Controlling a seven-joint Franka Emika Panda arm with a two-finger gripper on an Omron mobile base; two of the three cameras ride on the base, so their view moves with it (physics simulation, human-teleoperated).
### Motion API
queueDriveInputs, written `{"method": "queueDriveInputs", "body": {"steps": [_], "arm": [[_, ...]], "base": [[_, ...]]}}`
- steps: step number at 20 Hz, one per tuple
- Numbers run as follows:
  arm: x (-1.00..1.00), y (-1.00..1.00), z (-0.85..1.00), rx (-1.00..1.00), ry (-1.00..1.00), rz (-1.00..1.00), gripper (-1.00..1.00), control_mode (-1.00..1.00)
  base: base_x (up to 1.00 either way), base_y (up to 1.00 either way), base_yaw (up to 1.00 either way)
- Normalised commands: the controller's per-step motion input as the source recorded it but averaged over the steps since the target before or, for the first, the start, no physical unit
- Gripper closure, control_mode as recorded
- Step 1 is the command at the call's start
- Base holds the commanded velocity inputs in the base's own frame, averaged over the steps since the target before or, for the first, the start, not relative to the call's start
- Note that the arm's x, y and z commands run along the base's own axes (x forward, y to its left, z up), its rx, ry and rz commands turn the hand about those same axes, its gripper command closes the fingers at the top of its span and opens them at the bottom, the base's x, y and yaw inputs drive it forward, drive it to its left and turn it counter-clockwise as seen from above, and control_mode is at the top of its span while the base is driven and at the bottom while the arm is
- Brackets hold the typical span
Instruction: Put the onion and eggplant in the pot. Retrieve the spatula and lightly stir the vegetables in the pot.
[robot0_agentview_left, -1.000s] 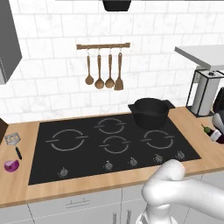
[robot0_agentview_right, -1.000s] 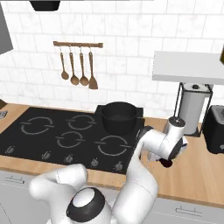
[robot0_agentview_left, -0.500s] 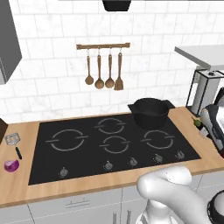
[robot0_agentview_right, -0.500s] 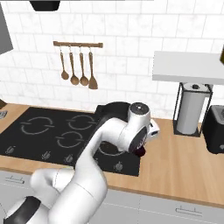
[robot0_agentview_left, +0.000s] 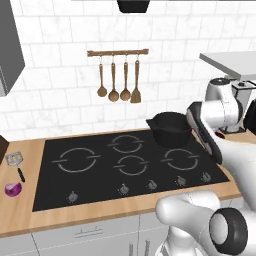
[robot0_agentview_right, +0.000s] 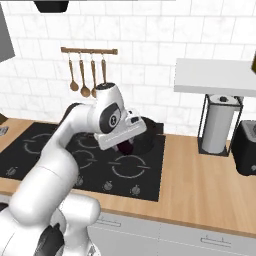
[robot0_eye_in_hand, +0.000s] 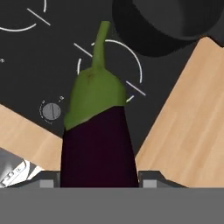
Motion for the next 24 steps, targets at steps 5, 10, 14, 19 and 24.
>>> {"method": "queueDriveInputs", "body": {"steps": [5,10,14,19,24], "arm": [[0.77,0.02,0.38,0.01,0.01,0.03,1.0,-1.0],[0.53,0.5,0.06,0.01,0.02,0.01,1.0,-1.0],[0.49,0.14,0.0,0.06,0.02,0.01,1.0,-1.0],[0.05,0.13,-0.01,0.13,-0.06,0.0,1.0,-1.0],[0.12,0.14,-0.17,0.2,-0.17,0.0,1.0,-1.0]], "base": [[0.0,0.0,0.0],[0.0,0.0,0.0],[0.0,0.0,0.0],[0.0,0.0,0.0],[0.0,0.0,0.0]]}}
